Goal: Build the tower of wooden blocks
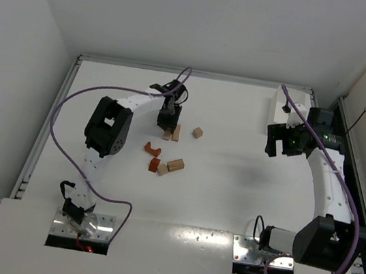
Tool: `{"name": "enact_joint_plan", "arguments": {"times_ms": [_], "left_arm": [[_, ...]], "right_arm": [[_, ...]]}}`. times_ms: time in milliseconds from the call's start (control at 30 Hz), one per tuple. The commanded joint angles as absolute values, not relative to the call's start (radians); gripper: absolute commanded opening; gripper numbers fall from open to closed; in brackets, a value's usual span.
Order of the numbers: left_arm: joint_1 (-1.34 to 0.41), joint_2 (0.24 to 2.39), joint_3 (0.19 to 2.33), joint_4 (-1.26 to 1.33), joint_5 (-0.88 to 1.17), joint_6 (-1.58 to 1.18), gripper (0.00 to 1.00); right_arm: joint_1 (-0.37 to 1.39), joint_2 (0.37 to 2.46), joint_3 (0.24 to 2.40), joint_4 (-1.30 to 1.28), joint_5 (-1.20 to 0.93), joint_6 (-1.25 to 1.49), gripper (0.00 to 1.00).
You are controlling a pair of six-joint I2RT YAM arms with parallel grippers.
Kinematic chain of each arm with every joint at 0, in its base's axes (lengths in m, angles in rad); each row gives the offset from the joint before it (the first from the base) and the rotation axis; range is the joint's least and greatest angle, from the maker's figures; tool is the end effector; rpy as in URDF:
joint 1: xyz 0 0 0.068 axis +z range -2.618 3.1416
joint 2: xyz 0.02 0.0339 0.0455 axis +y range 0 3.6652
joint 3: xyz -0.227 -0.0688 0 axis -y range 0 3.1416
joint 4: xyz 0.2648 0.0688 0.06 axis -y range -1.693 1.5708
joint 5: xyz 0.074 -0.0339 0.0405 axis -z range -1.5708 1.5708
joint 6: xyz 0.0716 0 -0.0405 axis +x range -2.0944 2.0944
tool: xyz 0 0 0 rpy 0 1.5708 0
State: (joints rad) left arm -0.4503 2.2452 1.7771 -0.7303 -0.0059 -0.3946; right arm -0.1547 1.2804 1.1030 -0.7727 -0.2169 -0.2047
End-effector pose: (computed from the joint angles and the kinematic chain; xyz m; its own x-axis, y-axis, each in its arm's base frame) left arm 0.4306 -0.2077 0.0893 -0.9407 0.0278 -0.3380 0.0776 0.9878 -0.1348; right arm 0.3086 -0.0325 0.2262 -0.7924 -0.0773 -0.6050 -0.1371 0.9891 0.0532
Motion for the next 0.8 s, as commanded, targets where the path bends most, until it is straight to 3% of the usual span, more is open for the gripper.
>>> {"name": "enact_joint_plan", "arguments": {"times_ms": [0,233,333,767], "left_arm": [[-0.460,2.266,1.805,-0.719,-0.004,-0.436,0.00],[-0.460,2.275,1.825,-0.710,-0.051,-0.436,0.00],[-0.460,2.275,1.835,-0.710,-0.051,-0.436,0.10],[-0.469,2.247,1.835,-0.719,-0.051,-0.426,0.21]], "right_arm": [[-0.160,1.253,1.098,-0.764,-0.222,-0.198,0.95],[-0.160,1.253,1.098,-0.764,-0.222,-0.198,0.95],[-0.160,1.253,1.098,-0.764,-0.222,-0.198,0.95],[-0.169,1.253,1.098,-0.755,-0.222,-0.198,0.95]]}}
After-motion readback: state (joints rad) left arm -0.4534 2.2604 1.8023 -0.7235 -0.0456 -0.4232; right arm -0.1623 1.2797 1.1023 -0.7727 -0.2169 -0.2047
